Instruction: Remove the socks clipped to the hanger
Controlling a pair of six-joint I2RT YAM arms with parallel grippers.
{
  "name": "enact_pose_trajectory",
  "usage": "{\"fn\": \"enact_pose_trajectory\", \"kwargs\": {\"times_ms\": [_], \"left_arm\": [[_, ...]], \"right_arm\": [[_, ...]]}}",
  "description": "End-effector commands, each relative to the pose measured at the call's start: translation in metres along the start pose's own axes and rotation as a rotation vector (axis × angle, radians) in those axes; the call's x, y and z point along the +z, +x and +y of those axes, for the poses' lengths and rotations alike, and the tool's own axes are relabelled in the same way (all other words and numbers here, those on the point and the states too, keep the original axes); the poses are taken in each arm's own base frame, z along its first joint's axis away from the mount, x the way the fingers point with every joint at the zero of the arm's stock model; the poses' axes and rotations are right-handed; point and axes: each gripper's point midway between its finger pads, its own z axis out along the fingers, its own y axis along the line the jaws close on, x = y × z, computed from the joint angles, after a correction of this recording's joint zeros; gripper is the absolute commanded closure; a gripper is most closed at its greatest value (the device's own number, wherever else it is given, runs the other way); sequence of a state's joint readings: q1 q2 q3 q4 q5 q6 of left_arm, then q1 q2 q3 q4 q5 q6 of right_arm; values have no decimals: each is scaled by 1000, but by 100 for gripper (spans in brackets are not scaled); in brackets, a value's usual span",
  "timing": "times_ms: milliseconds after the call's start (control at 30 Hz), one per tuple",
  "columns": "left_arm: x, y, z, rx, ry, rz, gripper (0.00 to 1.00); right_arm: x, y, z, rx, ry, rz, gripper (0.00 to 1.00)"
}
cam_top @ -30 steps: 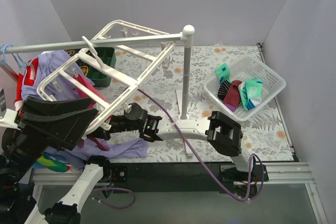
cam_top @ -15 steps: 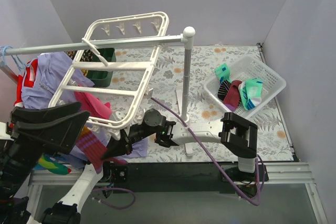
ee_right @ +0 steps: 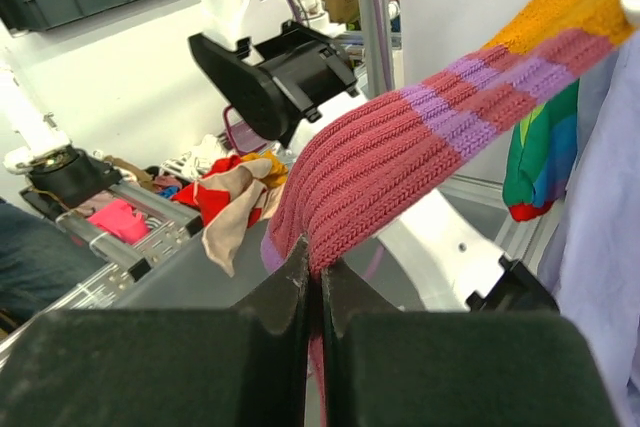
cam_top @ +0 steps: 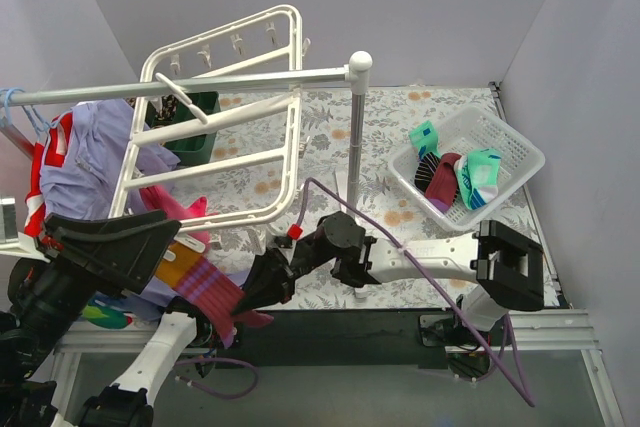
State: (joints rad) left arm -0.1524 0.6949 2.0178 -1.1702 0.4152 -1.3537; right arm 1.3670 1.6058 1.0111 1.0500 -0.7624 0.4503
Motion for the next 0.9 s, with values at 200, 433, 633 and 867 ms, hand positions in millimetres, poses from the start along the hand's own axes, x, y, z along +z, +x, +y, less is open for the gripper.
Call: {"fn": "enact_pose_trajectory", "kwargs": {"times_ms": [200,433,633,867], "left_arm": [[-8,39,10,-134,-65,194,55],[-26,58,13,-252,-78,205,58],[-22,60,38,-244,-172,158,56],[-20,62,60,-342,-280,99,54]], "right_arm": [[-21,-37,32,-70,-12,-65,97],[-31,-49,28,-80,24,-76,96],[-42,-64,29,-100,54,-88,97],[-55,-79,30,-149,101,-106,96]]}}
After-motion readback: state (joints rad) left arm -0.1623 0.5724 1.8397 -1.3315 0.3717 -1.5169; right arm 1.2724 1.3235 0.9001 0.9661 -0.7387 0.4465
